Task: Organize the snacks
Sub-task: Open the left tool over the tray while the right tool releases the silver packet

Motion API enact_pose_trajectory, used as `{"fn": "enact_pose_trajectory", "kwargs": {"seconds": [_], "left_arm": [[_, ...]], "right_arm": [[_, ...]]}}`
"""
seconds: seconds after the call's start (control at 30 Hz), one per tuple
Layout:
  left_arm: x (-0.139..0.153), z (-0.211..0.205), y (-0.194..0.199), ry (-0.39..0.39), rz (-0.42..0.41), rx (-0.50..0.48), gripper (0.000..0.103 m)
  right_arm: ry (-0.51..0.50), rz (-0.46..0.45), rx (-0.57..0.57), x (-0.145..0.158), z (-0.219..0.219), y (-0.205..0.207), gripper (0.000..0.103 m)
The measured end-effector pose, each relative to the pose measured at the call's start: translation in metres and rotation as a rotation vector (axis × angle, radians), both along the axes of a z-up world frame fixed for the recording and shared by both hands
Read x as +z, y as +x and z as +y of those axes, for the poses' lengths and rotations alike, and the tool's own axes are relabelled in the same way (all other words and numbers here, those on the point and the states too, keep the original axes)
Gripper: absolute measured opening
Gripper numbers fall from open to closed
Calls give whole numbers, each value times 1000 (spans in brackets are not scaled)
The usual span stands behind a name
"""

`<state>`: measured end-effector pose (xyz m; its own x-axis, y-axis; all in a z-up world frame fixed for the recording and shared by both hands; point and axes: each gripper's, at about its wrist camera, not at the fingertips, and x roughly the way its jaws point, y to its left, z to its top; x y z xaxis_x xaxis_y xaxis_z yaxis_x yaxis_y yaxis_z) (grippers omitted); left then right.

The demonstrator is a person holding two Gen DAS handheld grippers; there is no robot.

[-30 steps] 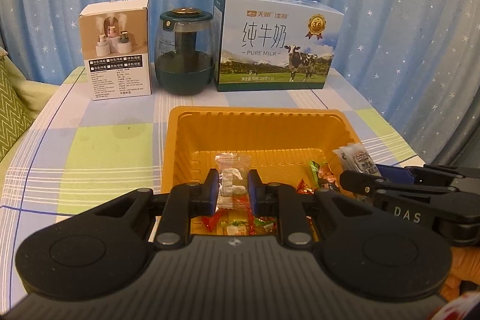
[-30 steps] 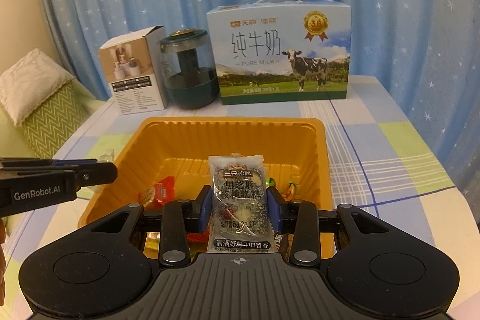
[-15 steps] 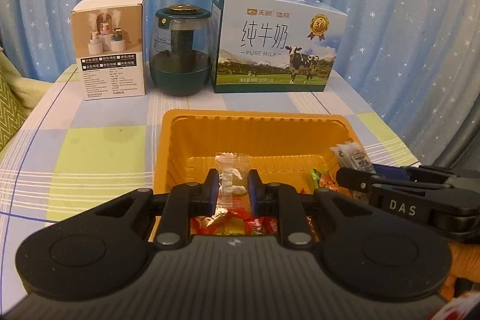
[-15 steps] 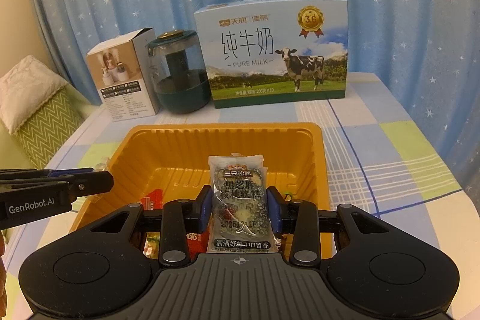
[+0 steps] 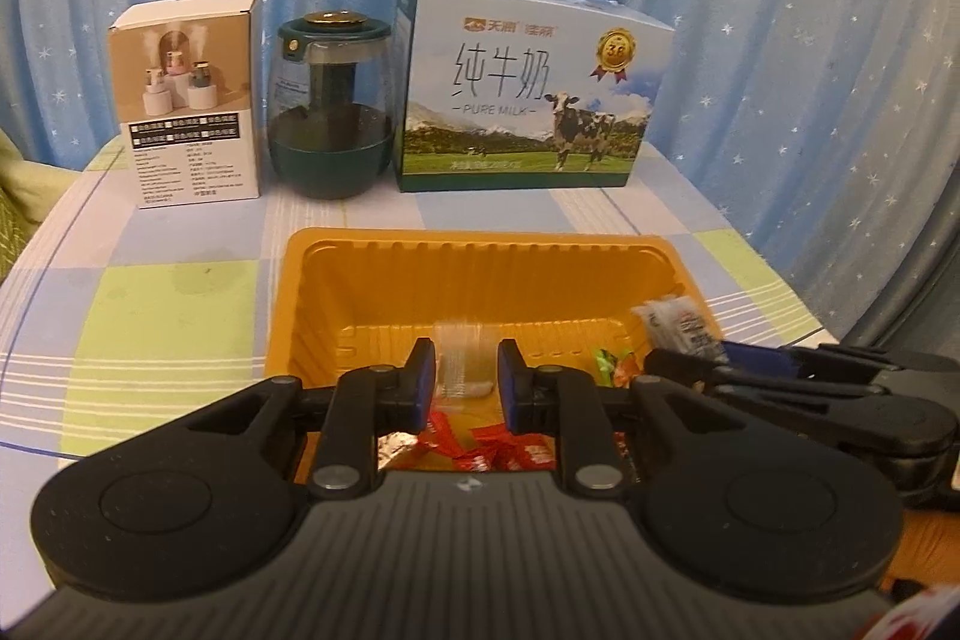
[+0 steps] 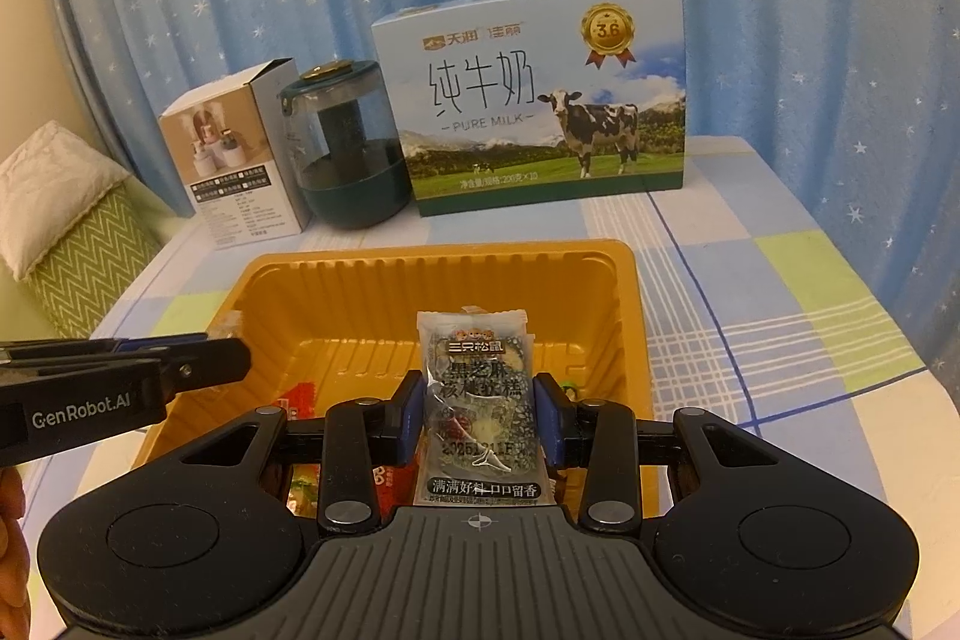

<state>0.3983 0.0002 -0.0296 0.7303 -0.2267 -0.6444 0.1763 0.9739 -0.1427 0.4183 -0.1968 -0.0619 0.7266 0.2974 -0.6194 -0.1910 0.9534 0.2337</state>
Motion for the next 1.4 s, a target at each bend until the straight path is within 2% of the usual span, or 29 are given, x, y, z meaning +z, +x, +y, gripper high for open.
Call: {"fn": "enact_pose_trajectory", "kwargs": {"seconds": [0.03, 0.07, 0.33, 0.73, 1.4], "left_arm": [[0, 1, 0, 1, -3, 5, 38], [-1, 2, 0, 5, -6, 15, 39], [-5, 11, 2, 35, 19, 45, 40], [-10, 6, -1, 82, 21, 25, 41], [-10, 10, -2, 73, 29, 30, 44]], "right_arm": [[-1, 0, 1, 0, 0, 0, 39], [0, 1, -1, 0, -1, 0, 39], [15, 0, -2, 0, -2, 0, 39], [20, -8, 2, 1, 1, 0, 39], [30, -24, 3, 3, 9, 2, 39]]}}
